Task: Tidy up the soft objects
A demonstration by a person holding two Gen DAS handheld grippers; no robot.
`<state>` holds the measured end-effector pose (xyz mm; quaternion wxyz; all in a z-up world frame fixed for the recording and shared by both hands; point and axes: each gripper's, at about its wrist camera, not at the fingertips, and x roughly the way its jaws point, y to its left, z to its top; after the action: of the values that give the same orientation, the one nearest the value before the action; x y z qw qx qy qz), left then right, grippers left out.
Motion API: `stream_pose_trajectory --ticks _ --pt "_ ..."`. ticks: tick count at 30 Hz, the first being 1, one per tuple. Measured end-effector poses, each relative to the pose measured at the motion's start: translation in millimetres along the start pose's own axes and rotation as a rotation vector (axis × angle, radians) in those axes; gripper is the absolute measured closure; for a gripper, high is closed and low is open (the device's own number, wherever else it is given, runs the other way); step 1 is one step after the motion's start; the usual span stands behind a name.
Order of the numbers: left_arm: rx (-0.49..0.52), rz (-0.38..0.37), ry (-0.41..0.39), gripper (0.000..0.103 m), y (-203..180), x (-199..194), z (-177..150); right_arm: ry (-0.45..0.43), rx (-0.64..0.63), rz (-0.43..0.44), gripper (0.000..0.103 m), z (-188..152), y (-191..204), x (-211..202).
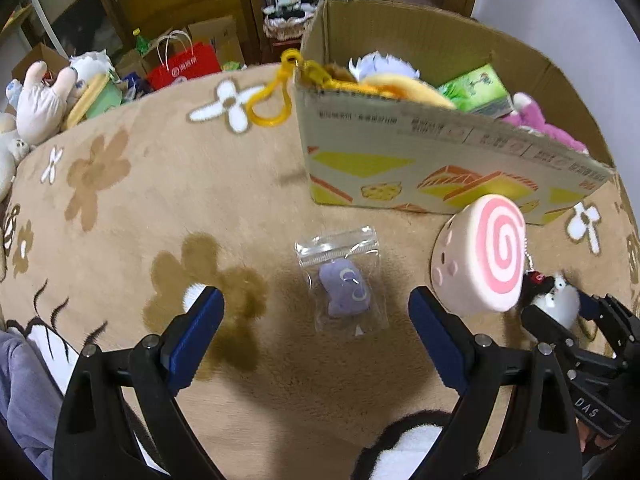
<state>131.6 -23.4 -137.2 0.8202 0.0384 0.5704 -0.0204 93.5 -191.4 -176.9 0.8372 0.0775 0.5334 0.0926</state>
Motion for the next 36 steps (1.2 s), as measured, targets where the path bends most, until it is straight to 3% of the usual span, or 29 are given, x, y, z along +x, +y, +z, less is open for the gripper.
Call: stream_pose_trajectory --ticks 1,5,15,19,23,27,30,36 --pt "0.000 0.000 0.011 0.011 0 4 0 0.012 -0.005 -0.007 0.051 -1 1 3" --pt "-0.003 0.003 0.037 0.011 0 16 0 0.026 -0.024 -0.046 0.064 -3 3 12" --pt "0.001 -0.019 0.076 0.011 -7 48 3 0.012 -0.061 -0.077 0.070 -5 8 15" --pt "-0.007 -0.025 0.100 0.016 -6 61 -1 0.000 -0.067 -0.097 0.072 -5 13 16" --pt "-0.026 -0.039 0.087 0.030 -2 58 0 -0.014 -0.089 -0.116 0.072 -6 18 15" --pt "-0.037 -0.034 0.082 0.056 8 52 -1 -0.027 -0.086 -0.100 0.073 -6 18 12" --pt "-0.073 -0.057 0.080 0.060 14 48 -3 -0.041 -0.089 -0.098 0.077 -6 18 8" --pt "-0.059 -0.034 0.052 0.060 13 38 -10 -0.068 -0.066 -0.080 0.078 -6 11 0"
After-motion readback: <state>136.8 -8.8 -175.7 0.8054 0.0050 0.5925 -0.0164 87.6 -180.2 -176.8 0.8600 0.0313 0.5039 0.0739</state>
